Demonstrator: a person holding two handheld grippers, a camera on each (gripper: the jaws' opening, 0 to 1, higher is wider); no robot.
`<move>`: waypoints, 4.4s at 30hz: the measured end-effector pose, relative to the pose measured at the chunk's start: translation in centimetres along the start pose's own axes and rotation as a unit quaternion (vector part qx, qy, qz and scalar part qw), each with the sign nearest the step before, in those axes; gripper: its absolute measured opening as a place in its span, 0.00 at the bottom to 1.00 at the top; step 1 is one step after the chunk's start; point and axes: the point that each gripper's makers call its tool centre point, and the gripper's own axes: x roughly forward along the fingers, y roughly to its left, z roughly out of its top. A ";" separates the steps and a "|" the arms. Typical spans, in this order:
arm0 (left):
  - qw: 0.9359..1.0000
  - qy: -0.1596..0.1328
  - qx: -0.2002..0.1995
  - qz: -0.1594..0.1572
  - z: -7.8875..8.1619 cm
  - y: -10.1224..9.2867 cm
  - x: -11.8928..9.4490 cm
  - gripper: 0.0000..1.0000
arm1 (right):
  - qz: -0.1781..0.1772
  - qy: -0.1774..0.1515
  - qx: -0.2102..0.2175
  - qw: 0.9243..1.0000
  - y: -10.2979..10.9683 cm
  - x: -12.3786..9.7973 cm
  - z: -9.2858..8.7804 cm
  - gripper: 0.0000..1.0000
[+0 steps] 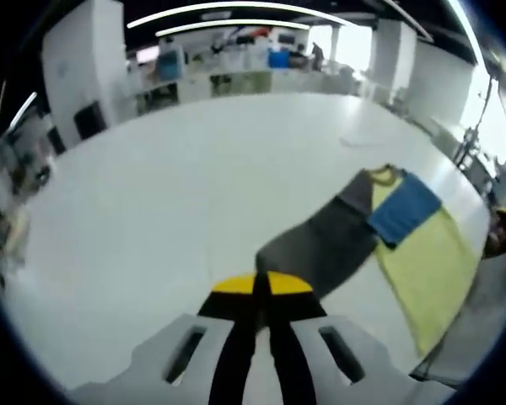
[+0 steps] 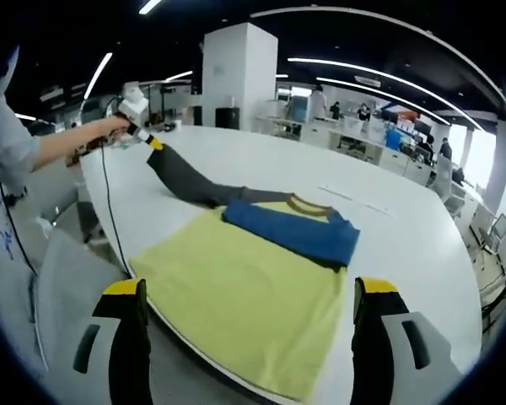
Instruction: Fold the garment on the visible template until the final outline fits inside the template.
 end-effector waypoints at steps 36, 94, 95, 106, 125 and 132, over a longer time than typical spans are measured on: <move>0.999 -0.028 0.029 -0.033 6.0 -10.6 0.0 0.00 | 0.001 -0.007 0.002 1.000 -2.9 -2.9 -1.8 1.00; 0.993 -0.020 0.076 -0.084 11.0 -28.1 6.8 0.00 | 0.054 -0.020 -0.001 0.998 -7.2 -4.1 -3.0 1.00; 0.993 -0.019 0.076 -0.085 11.1 -28.2 6.9 0.00 | 0.055 -0.021 -0.001 0.998 -7.3 -4.1 -3.0 1.00; 0.991 -0.015 0.085 -0.098 11.9 -31.4 8.5 0.00 | 0.072 -0.027 0.001 0.997 -7.9 -3.5 -2.9 1.00; 0.992 -0.028 0.065 -0.105 12.9 -34.5 10.8 0.00 | 0.113 -0.024 -0.022 0.993 -8.1 -2.8 -3.2 1.00; 0.992 -0.021 0.063 -0.109 12.6 -35.6 11.8 0.00 | 0.122 -0.022 -0.027 0.992 -8.4 -2.7 -3.4 1.00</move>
